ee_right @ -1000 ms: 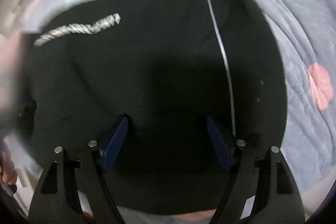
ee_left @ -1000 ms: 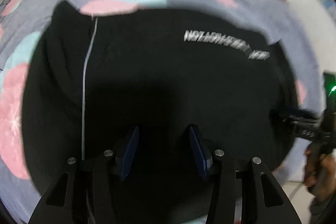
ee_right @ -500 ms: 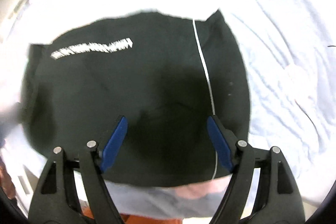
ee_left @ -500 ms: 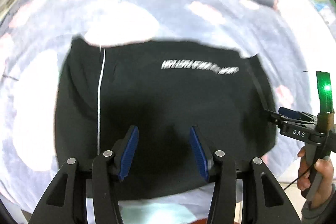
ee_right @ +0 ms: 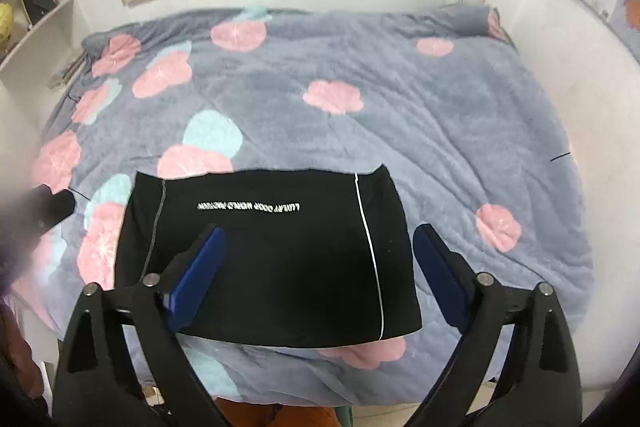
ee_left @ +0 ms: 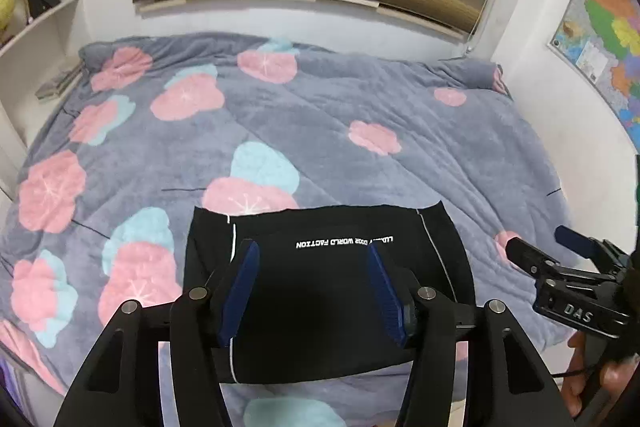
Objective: Fold large clothes
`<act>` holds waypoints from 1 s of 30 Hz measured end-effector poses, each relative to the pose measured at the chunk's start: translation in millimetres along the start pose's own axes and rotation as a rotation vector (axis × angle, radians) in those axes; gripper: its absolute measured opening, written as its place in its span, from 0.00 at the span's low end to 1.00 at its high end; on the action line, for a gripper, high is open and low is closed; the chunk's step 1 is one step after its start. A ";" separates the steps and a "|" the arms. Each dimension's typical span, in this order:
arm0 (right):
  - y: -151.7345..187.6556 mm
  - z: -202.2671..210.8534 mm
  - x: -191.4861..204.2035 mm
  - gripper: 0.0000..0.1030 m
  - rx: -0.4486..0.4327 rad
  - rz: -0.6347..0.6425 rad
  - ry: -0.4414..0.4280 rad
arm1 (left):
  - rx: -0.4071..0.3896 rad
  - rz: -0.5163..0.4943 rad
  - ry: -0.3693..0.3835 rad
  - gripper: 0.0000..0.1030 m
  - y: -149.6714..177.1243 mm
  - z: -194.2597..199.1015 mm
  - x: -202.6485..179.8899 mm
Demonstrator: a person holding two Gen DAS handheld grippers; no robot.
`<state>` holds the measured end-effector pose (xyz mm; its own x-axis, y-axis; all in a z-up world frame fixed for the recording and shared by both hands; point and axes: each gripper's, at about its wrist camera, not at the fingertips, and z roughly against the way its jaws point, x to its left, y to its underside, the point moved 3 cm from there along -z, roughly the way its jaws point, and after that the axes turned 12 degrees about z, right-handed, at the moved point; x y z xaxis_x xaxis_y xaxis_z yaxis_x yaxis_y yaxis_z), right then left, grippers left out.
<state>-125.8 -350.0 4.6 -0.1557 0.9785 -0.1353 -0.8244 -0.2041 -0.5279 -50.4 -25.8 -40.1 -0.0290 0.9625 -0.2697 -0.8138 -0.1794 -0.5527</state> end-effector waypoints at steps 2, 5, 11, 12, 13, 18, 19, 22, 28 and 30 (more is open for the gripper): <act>-1.8 11.2 2.0 0.93 -0.021 -0.003 0.001 | -0.011 -0.008 -0.026 0.57 -0.5 8.5 -4.1; -3.6 21.1 5.0 0.94 -0.044 -0.011 0.004 | -0.039 -0.020 -0.070 0.57 1.3 17.5 -12.2; -1.6 23.8 8.6 0.96 -0.043 0.001 0.035 | -0.024 0.005 -0.097 0.57 8.9 21.3 -18.0; -0.5 22.5 8.8 0.96 -0.037 -0.003 0.028 | -0.020 0.005 -0.102 0.57 10.3 20.7 -18.4; 0.7 20.9 9.0 0.96 -0.030 -0.009 0.020 | -0.018 0.004 -0.109 0.57 11.3 20.6 -18.8; 4.3 13.1 12.2 0.96 -0.002 -0.014 0.008 | -0.044 -0.035 -0.194 0.58 15.1 23.1 -21.9; 4.9 11.5 13.3 0.96 0.005 -0.013 0.008 | -0.039 -0.031 -0.192 0.58 15.2 23.4 -21.3; 6.7 8.7 17.9 0.96 0.015 -0.016 -0.002 | -0.033 -0.016 -0.195 0.58 15.7 21.8 -16.7; 9.4 5.3 24.4 0.96 0.036 -0.016 -0.014 | -0.026 -0.015 -0.220 0.59 16.5 19.0 -12.5; 10.0 4.9 27.0 0.96 0.041 -0.014 -0.016 | -0.028 -0.018 -0.223 0.60 16.9 18.9 -12.4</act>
<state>-140.9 -325.5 -0.2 -0.1528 0.9816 -0.1145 -0.8481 -0.1897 -0.4946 -74.7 -36.9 -31.2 -0.1445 0.9863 -0.0802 -0.7993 -0.1641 -0.5781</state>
